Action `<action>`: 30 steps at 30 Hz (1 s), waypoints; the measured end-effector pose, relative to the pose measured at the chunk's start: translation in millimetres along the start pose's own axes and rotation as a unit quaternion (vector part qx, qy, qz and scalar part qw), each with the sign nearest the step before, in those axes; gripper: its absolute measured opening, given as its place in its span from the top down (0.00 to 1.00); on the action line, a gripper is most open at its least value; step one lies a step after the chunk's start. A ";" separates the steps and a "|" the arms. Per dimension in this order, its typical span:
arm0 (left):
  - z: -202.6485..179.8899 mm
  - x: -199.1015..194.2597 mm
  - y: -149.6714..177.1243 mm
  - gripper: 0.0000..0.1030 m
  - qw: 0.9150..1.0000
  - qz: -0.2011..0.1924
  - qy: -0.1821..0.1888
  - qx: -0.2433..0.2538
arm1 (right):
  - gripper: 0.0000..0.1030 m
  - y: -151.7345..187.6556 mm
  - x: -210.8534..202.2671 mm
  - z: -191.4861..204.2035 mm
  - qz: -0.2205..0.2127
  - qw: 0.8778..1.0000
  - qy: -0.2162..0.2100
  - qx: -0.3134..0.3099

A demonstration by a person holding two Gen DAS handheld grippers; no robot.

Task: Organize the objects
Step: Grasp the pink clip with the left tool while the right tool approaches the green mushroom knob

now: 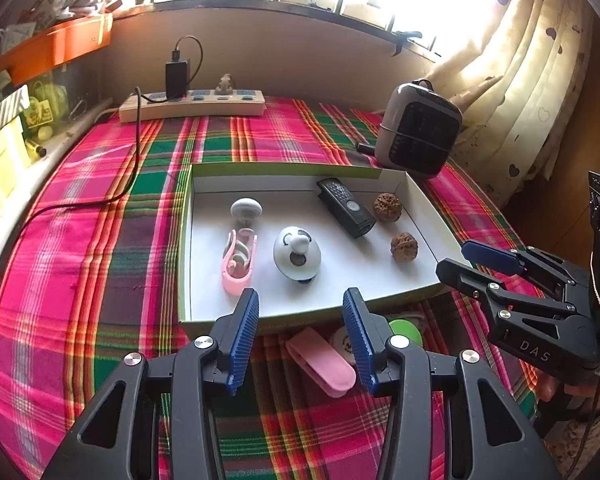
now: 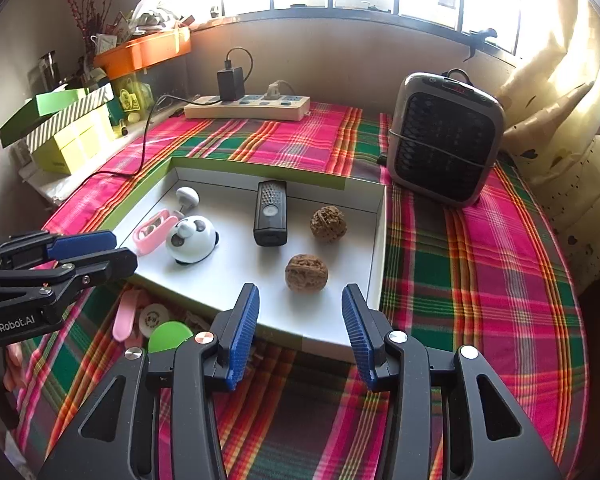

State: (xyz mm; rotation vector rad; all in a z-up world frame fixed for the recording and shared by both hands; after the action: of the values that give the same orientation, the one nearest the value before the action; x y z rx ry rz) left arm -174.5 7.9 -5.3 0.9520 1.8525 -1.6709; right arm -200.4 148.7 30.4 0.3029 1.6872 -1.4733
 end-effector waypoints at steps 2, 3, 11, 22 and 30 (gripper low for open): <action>-0.4 -1.9 4.2 0.58 1.000 0.004 0.000 0.000 | 0.57 2.0 -3.8 1.3 -0.004 1.000 -0.002 0.002; -0.9 -3.6 6.2 0.58 1.000 0.005 0.000 -0.001 | 0.57 3.3 -5.3 2.2 -0.005 1.000 -0.003 0.002; -6.3 -6.1 19.1 0.57 1.000 0.011 0.002 0.003 | 0.57 13.6 -11.6 6.8 -0.008 1.000 -0.008 0.001; -23.8 7.8 40.8 0.56 0.999 0.044 -0.001 0.020 | 0.57 27.9 -15.8 11.9 -0.005 1.000 -0.018 0.004; -15.3 13.7 43.7 0.56 0.998 0.053 -0.016 0.013 | 0.57 31.8 -13.7 11.7 0.001 1.000 -0.019 0.007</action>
State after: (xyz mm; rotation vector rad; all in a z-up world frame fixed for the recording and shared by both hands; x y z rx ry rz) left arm -148.9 26.3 -41.9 1.0103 1.7322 -1.6411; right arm -165.8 151.6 18.9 0.2812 1.6460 -1.4813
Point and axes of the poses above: each gripper's, at about its wrist camera, not at the fingertips, and x roughly the way its jaws point, z to its left, y to its underside, the point moved 7 cm from there along x, roughly the way its jaws point, and after that the axes turned 5 degrees about -y, right-handed, at the moved point
